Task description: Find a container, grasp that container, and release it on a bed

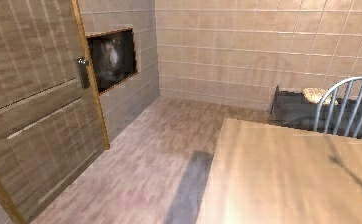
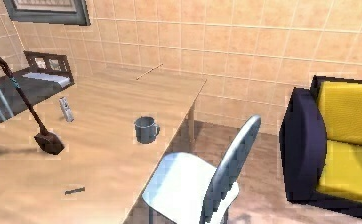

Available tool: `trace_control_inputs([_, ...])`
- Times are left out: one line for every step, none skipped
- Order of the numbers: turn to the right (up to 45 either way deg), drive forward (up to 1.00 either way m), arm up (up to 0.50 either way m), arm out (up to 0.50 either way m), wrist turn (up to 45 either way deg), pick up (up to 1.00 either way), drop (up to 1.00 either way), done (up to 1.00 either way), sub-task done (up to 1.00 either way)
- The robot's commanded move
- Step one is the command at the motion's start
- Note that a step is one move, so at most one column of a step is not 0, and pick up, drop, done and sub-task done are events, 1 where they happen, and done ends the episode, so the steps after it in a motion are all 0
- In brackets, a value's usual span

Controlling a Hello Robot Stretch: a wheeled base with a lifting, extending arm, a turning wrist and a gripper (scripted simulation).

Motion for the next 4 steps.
trace_control_inputs([0.0,0.0,0.5,0.0,0.0,0.0,0.0,0.0,0.0])
trace_control_inputs([0.0,0.0,0.36,0.0,0.0,0.0,0.0,0.0,0.0])
trace_control_inputs([0.0,0.0,0.0,0.5,0.0,0.0,0.0,0.0,0.0])
trace_control_inputs([0.0,0.0,0.0,0.0,45.0,0.0,0.0,0.0,0.0])
